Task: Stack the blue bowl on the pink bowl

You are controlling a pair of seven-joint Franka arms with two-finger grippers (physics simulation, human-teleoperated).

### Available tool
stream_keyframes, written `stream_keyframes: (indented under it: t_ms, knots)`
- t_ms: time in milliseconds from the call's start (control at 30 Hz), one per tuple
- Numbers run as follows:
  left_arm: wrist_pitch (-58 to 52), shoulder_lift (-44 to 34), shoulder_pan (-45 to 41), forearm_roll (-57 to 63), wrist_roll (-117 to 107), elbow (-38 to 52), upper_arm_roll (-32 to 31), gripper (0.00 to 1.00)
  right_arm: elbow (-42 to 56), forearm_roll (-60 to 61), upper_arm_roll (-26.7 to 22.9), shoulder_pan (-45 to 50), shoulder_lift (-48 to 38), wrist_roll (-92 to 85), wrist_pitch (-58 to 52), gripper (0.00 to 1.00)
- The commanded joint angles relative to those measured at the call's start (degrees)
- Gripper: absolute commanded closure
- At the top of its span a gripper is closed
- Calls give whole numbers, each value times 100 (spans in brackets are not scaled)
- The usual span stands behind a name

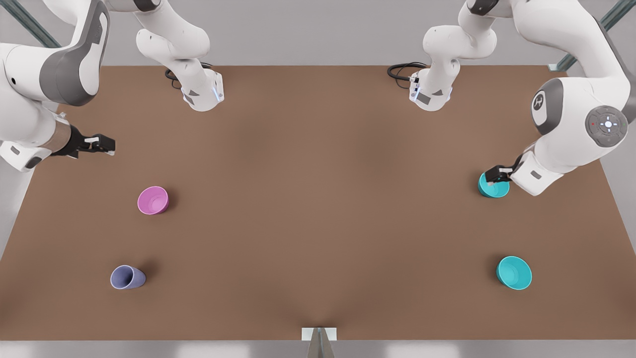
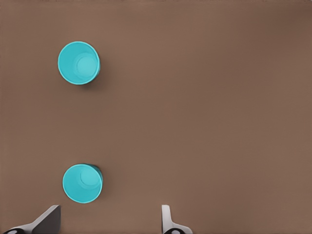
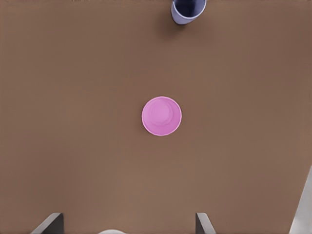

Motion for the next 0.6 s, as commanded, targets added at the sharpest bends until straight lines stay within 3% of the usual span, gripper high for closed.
stream_keyframes:
  t_ms: [0, 67, 200, 300, 433, 567]
  knots:
    - [49, -13, 1, 12, -242, -2, 4, 0, 5, 0, -3, 4, -2, -325, 78, 0]
    - [5, 13, 1, 12, -233, -2, 4, 0, -4, -17, -3, -40, 103, -281, 78, 0]
    - [31, 22, 18, 20, -224, -2, 48, 0, -250, 18, -3, -506, 1211, -342, 96, 0]
    - [31, 92, 54, 12, -216, 85, 101, 0, -1041, 97, -3, -682, 1536, -281, 1246, 0]
    - [5, 84, 36, 12, -216, 77, 101, 0, -2728, 501, -47, -1016, 1115, -360, 3189, 0]
    - [-171, 49, 18, 12, -216, 77, 48, 0, -3326, 659, -56, -1464, 1492, -263, 4244, 0]
